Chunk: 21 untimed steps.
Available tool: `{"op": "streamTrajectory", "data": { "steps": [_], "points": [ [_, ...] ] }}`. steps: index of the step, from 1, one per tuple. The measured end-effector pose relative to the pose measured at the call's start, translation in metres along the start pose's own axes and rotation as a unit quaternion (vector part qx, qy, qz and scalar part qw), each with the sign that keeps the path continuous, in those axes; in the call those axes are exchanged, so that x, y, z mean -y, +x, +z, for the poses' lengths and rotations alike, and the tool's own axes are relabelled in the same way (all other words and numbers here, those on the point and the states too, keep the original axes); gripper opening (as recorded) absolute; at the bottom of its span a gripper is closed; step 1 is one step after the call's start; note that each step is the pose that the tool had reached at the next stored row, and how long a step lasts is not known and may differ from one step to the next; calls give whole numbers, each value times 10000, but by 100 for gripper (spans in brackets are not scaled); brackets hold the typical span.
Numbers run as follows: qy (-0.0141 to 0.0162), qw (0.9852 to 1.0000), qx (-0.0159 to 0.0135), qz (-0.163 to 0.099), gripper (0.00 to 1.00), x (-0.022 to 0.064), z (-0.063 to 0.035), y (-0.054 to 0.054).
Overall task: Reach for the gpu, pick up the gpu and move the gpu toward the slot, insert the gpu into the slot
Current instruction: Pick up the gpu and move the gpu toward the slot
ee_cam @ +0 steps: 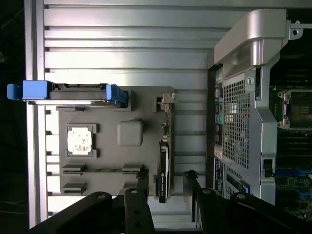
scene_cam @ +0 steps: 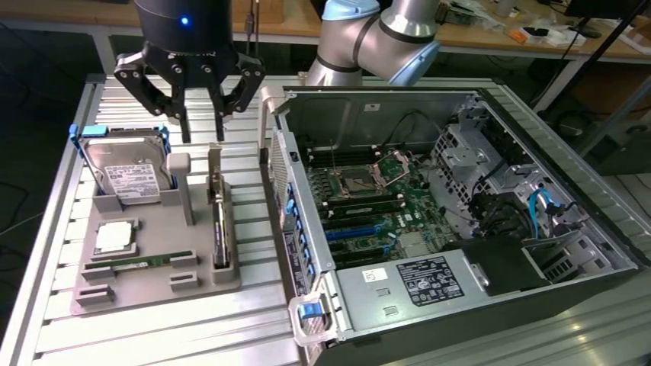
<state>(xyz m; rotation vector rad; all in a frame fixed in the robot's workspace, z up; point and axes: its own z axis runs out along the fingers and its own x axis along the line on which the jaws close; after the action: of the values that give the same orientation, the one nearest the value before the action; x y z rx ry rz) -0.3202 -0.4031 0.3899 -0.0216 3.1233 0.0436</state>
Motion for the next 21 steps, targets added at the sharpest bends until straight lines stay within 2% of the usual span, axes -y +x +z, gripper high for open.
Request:
{"op": "streamTrajectory", "data": {
  "steps": [12, 19, 20, 21],
  "points": [
    [1, 10000, -8, -15, 42, 21, 250, 4],
    [1, 10000, -52, -13, 42, 78, 365, 7],
    [1, 10000, -58, -13, 44, 89, 376, 7],
    [0, 10000, -63, -13, 49, 99, 391, 7]
  ]
}}
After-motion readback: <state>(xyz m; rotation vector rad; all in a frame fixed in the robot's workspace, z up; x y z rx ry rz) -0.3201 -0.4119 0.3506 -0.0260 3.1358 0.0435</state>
